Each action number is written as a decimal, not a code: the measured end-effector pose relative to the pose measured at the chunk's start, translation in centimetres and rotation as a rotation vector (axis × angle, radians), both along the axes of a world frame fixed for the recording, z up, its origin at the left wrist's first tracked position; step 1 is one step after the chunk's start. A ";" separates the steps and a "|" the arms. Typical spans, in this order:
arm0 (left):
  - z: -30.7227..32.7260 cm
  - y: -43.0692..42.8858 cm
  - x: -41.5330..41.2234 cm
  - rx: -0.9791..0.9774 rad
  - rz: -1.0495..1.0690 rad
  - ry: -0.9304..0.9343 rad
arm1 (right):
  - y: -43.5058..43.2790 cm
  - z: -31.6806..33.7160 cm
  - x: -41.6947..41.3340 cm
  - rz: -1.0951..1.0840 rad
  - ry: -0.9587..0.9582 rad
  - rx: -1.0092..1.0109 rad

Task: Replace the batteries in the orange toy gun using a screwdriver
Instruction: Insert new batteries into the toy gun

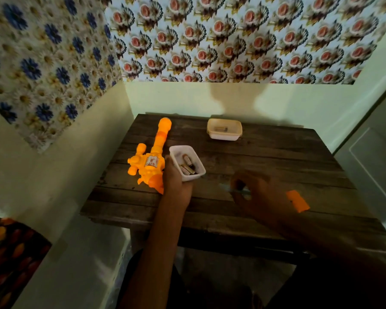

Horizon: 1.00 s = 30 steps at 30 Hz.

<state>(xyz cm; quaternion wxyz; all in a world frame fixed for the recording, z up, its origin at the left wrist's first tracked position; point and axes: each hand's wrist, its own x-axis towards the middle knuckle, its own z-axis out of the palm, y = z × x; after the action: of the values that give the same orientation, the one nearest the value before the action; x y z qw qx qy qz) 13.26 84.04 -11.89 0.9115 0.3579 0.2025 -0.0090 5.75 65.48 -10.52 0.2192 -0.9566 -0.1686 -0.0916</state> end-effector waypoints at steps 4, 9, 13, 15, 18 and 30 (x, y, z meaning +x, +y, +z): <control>0.8 0.0 -0.2 -0.112 -0.030 -0.066 | -0.8 -2.9 0.9 0.078 0.093 -0.254; -0.8 -0.2 0.1 -0.073 -0.047 -0.002 | 1.0 -3.7 2.7 -0.111 0.277 0.008; -0.2 -2.7 0.7 0.431 -0.175 0.087 | 4.3 -1.1 5.2 -0.369 0.665 1.193; 0.0 -4.5 0.7 0.958 -0.174 -0.003 | 5.4 -0.1 6.1 -0.379 0.934 1.616; 0.2 -6.1 0.7 1.492 -0.061 -0.200 | 6.0 0.4 6.5 -0.477 1.157 1.832; -0.4 -2.9 2.5 0.583 -0.165 0.119 | 1.5 -1.0 6.8 -0.599 0.793 1.064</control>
<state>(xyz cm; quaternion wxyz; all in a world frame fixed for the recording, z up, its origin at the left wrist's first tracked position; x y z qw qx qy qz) 15.72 81.13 -12.25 0.7530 0.6185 0.2199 -0.0456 12.58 67.02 -11.54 0.6649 -0.6867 0.2602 0.1365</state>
